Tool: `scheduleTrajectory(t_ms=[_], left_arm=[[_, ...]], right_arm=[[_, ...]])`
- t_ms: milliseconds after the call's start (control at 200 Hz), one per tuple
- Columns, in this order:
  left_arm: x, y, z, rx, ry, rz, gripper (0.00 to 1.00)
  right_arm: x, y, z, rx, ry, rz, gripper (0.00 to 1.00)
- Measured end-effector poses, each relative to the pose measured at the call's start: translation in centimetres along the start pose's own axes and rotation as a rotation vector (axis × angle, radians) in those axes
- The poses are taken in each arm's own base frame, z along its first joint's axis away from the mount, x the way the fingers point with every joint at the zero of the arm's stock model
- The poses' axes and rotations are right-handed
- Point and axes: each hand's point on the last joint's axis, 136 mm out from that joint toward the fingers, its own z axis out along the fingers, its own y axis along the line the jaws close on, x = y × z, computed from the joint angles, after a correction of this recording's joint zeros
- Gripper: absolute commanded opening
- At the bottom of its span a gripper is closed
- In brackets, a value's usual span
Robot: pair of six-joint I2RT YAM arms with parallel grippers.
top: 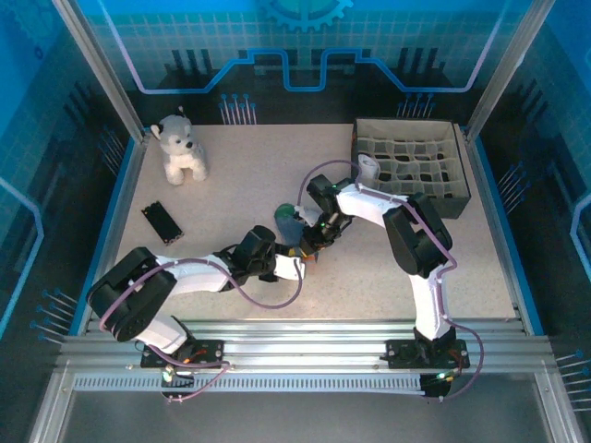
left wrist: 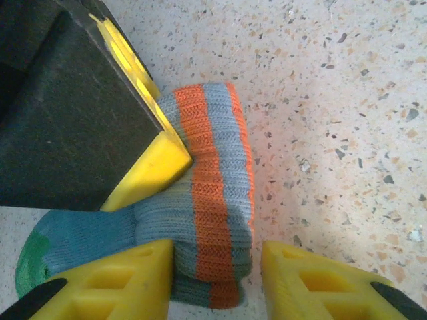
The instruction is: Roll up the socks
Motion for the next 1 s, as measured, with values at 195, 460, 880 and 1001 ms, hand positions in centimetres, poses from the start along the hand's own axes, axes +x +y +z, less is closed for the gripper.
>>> scheduleTrajectory(t_ms=[195,460,880,1001], left_arm=[[0.1,0.0,0.6,0.006,0.006,0.022,0.38],[0.1,0.6,1.8,-0.008,0.024,0.084,0.35],[-0.1,0.5,2.2,-0.02,0.052,0.158,0.37],[-0.1,0.2,1.9,-0.017,0.051,0.159,0.29]], right_arm=[[0.0,0.0,0.0,-0.009,0.006,-0.002,0.26],[0.1,-0.4,-0.2,-0.011,0.017,0.009,0.26],[0.3,-0.8,-0.5,-0.025,0.023,0.031,0.26],[0.3,-0.9,-0.5,-0.031,0.021,0.033,0.26]])
